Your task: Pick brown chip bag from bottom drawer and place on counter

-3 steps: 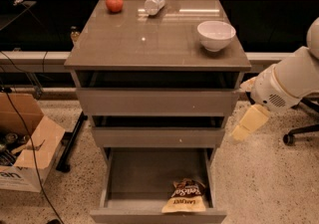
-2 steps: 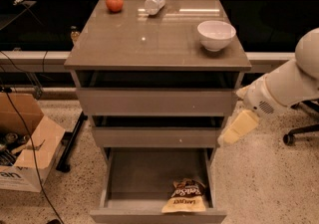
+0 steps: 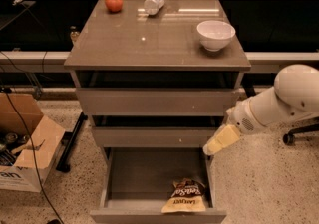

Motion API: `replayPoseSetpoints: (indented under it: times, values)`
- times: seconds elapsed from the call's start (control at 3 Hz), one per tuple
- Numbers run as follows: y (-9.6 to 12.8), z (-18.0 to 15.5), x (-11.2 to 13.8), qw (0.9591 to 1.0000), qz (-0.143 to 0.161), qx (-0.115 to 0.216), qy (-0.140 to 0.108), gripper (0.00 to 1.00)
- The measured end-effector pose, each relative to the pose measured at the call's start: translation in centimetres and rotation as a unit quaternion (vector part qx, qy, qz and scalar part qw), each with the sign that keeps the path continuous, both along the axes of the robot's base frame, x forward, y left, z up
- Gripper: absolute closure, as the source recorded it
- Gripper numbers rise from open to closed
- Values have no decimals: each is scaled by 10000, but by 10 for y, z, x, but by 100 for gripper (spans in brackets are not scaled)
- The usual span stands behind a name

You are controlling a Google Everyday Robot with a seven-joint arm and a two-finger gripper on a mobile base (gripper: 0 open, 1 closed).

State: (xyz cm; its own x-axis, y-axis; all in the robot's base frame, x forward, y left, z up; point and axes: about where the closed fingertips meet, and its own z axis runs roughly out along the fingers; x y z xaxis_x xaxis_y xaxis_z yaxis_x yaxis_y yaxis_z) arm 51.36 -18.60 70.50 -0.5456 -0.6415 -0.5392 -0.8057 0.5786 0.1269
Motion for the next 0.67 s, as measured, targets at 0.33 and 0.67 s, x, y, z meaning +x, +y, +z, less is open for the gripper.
replayPoseSetpoints:
  times: [0.33,0.67]
  values:
    - [-2,-42,3,9993,-275,185,143,0]
    - [-4,-80,6,9976,-448,457,251,0]
